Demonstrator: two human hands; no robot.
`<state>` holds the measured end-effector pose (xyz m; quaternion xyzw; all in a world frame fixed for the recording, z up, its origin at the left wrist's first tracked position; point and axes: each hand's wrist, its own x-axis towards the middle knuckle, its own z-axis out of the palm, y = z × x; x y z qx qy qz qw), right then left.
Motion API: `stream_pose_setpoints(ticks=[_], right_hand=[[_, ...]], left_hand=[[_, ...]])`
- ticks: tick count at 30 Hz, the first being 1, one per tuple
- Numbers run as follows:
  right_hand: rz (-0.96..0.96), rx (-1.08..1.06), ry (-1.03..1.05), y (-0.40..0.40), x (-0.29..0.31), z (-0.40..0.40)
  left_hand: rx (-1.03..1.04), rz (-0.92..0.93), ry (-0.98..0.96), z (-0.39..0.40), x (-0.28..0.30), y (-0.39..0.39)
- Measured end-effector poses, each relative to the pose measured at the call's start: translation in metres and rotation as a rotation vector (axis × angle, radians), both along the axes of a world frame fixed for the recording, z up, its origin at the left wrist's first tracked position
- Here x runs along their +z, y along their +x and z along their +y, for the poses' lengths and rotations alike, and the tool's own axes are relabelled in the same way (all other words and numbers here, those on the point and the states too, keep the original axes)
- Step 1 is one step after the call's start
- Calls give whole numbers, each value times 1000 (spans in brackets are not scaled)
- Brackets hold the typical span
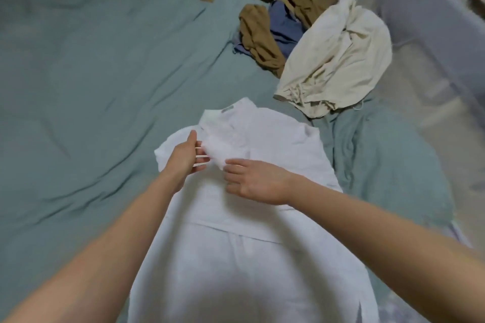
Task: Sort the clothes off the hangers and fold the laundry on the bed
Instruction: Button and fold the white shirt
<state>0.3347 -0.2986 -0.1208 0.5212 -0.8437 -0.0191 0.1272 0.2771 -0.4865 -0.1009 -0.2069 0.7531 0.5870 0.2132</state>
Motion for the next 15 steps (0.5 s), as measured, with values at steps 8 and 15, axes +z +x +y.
stream_pose_setpoints(ticks=[8,15], right_hand=[[-520,-764,-114,-8,-52,-4],[-857,-832,-130,-33,-77,-30]], left_hand=[[-137,13,-332,-58,-86,17],[-248,48,-204,-73,-94,33]])
